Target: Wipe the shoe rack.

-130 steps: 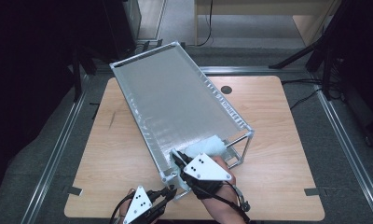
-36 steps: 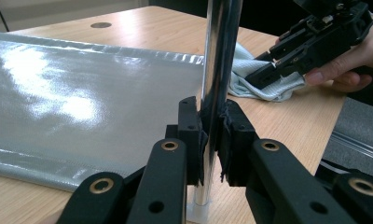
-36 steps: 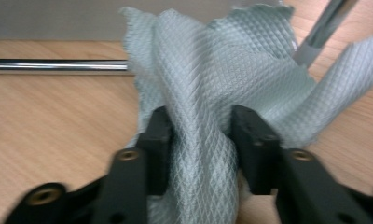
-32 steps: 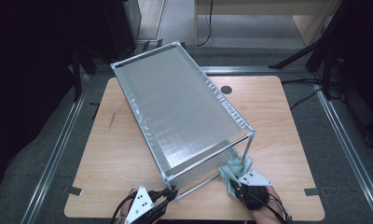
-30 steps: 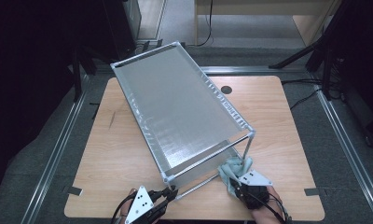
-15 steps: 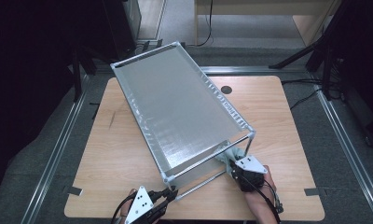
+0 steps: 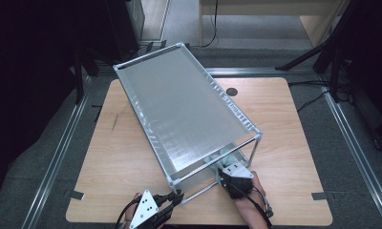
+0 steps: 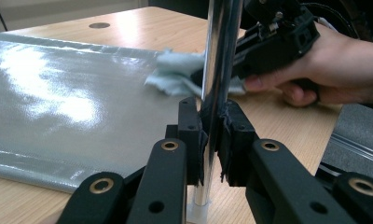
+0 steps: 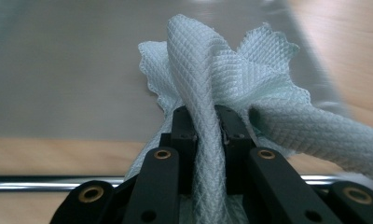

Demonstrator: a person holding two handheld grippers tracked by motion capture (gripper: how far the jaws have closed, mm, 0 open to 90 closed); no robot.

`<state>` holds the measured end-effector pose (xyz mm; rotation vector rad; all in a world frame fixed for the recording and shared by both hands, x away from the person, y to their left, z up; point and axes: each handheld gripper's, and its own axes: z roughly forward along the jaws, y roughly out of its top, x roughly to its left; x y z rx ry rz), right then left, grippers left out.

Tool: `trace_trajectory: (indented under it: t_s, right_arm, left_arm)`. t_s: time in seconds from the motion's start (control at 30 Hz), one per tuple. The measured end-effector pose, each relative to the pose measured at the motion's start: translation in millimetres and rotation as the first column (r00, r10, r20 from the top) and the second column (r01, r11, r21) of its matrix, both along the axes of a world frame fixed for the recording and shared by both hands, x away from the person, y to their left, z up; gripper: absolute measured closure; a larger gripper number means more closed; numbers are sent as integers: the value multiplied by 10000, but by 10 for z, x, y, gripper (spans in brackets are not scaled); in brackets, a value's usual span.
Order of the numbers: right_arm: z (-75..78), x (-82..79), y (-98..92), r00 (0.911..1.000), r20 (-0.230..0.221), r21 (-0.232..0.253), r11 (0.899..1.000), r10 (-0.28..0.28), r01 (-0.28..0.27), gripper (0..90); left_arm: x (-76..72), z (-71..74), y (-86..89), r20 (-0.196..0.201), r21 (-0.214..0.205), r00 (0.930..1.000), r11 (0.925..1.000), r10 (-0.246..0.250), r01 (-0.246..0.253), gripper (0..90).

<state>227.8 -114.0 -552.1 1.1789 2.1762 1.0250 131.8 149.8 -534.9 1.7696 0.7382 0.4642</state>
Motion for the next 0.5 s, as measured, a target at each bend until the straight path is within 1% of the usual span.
trace_trajectory:
  t_s: [0.1,0.13,0.2,0.27,0.33,0.4,0.5]
  right_arm:
    - [-8,-108,178,9978,-244,362,9975,619,-610,798]
    - [-14,-166,272,9948,-302,445,9944,974,-960,798]
    - [-20,-260,426,9884,-364,531,9880,1472,-1452,797]
    - [-23,-319,527,9824,-402,545,9822,1822,-1799,798]
    - [-25,-342,568,9813,-275,325,9813,1907,-1898,797]
    - [-22,-301,513,9792,-435,562,9791,1980,-1955,795]
    - [-15,-197,365,9885,-416,506,9884,1456,-1435,794]
  left_arm:
    - [1,1,-3,38,51,10000,10000,6,-6,813]
    - [1,1,-4,27,35,10000,10000,0,0,813]
    - [3,2,-4,45,64,10000,10000,-4,4,814]
    - [1,4,-3,41,79,10000,10000,-2,1,814]
    - [-2,5,-3,37,100,10000,9999,8,-8,814]
    - [-3,7,-3,44,125,10000,9999,5,-5,814]
    - [-1,6,-2,35,117,10000,9999,-10,10,814]
